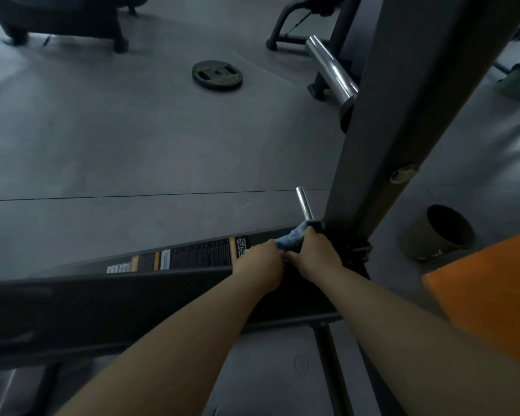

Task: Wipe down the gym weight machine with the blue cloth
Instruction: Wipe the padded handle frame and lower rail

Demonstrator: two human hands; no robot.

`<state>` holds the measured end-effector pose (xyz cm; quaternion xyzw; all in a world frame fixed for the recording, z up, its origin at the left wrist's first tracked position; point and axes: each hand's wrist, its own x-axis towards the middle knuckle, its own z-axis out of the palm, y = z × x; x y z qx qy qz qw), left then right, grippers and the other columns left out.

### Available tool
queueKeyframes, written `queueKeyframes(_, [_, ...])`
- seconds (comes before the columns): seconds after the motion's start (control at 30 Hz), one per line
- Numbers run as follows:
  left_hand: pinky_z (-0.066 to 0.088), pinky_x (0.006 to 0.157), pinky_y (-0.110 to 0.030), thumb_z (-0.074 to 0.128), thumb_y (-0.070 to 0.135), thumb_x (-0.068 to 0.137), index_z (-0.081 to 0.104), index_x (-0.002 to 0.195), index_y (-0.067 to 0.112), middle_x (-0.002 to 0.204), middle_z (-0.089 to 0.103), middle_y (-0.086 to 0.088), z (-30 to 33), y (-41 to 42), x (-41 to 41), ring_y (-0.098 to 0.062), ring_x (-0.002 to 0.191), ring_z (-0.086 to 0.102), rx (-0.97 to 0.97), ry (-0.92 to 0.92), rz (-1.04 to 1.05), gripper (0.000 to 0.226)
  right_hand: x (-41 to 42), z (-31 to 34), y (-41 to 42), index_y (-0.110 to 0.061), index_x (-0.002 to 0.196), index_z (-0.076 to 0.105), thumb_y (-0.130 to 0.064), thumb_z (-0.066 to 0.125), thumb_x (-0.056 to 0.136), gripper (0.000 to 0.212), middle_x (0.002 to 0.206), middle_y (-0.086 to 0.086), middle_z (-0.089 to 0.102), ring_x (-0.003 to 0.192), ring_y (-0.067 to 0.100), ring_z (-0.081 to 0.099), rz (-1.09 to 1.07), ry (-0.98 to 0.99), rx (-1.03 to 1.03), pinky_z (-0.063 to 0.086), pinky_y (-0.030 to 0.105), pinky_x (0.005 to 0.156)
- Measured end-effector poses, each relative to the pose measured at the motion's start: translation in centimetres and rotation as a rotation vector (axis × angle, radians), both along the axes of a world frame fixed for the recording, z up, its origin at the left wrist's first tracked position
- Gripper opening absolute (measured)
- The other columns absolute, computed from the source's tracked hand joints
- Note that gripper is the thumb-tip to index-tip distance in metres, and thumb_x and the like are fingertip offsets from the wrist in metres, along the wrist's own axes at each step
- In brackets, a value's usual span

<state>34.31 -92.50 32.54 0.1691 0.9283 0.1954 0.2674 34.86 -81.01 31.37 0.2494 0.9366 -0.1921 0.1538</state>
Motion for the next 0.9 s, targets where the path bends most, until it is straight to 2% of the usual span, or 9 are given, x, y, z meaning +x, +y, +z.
queueKeyframes(0.13, [0.038,0.095,-0.033,0.032,0.022,0.101,0.051,0.126,-0.001,0.129,0.053,-0.019,0.4,1.2,-2.3,-0.031,0.119,0.05,0.132,-0.175,0.059,0.039,-2.2,1.0,0.7,-0.013,0.135,0.044,-0.037,0.061,0.086,0.057,0.133,0.013,0.052,0.119,0.03,0.052,0.211,-0.257,0.068,0.041,0.032,0.091])
queueKeyframes(0.27, [0.037,0.094,-0.027,0.039,0.026,0.1,0.052,0.129,0.006,0.13,0.055,-0.013,-0.6,1.2,-3.4,-0.026,0.12,0.05,0.212,-0.294,0.061,0.037,-2.7,3.0,0.9,-0.014,0.135,0.047,-0.033,0.05,0.095,0.044,0.134,0.012,0.051,0.121,0.03,0.05,0.295,-0.324,0.041,0.04,0.033,0.096])
queueKeyframes(0.33, [0.039,0.089,-0.025,0.052,0.02,0.094,0.058,0.123,0.013,0.122,0.061,-0.008,-1.3,0.8,-3.3,-0.02,0.111,0.056,0.242,-0.222,0.098,0.03,-1.8,3.0,1.0,-0.015,0.133,0.049,-0.036,0.051,0.094,0.044,0.131,0.014,0.054,0.118,0.03,0.052,0.259,-0.247,0.048,0.042,0.034,0.096])
queueKeyframes(0.43, [0.046,0.083,-0.027,0.059,0.02,0.089,0.064,0.1,0.016,0.107,0.064,-0.001,-2.5,0.4,-2.4,-0.015,0.096,0.058,0.249,-0.017,0.184,0.013,-0.7,1.7,1.0,-0.018,0.136,0.041,-0.022,0.048,0.096,0.041,0.125,0.012,0.056,0.111,0.027,0.056,0.307,-0.113,0.246,0.045,0.033,0.089])
queueKeyframes(0.5, [0.039,0.075,-0.022,0.061,0.023,0.087,0.062,0.089,0.019,0.1,0.057,0.003,-3.0,0.3,-2.0,-0.009,0.086,0.051,0.312,0.103,0.185,0.004,-0.2,1.6,1.1,-0.015,0.136,0.039,-0.014,0.04,0.098,0.037,0.124,0.011,0.057,0.11,0.025,0.057,0.379,-0.006,0.332,0.045,0.032,0.086])
queueKeyframes(0.63, [0.03,0.067,-0.018,0.061,0.029,0.088,0.053,0.075,0.018,0.088,0.055,-0.001,-3.1,0.3,-2.5,-0.008,0.079,0.047,0.461,0.127,0.27,0.018,1.8,1.7,2.2,-0.015,0.128,0.05,-0.011,0.034,0.099,0.033,0.121,0.009,0.061,0.109,0.024,0.058,0.405,0.096,0.372,0.044,0.031,0.087])
queueKeyframes(0.73, [0.033,0.069,-0.023,0.047,0.04,0.095,0.054,0.089,0.015,0.089,0.06,-0.002,-3.2,0.9,-2.7,-0.012,0.078,0.05,0.331,-0.021,0.241,0.027,2.7,1.1,2.6,-0.009,0.127,0.049,-0.018,0.045,0.097,0.031,0.122,0.01,0.06,0.11,0.024,0.057,0.238,0.196,0.142,0.042,0.029,0.09])
queueKeyframes(0.83, [0.036,0.076,-0.026,0.042,0.048,0.095,0.053,0.115,0.005,0.111,0.061,-0.012,-3.3,2.1,-3.3,-0.023,0.097,0.056,0.251,-0.157,0.203,0.048,2.1,0.4,2.7,-0.006,0.135,0.04,-0.031,0.061,0.089,0.056,0.131,0.012,0.054,0.118,0.024,0.052,0.156,0.154,-0.09,0.038,0.026,0.094])
queueKeyframes(0.9, [0.035,0.08,-0.025,0.045,0.043,0.095,0.049,0.127,0.006,0.121,0.058,-0.013,-3.1,2.6,-3.8,-0.025,0.109,0.055,0.299,-0.233,0.223,0.05,1.3,0.1,2.8,-0.011,0.139,0.036,-0.037,0.066,0.084,0.068,0.135,0.009,0.051,0.12,0.023,0.051,0.133,0.069,-0.161,0.04,0.027,0.095])
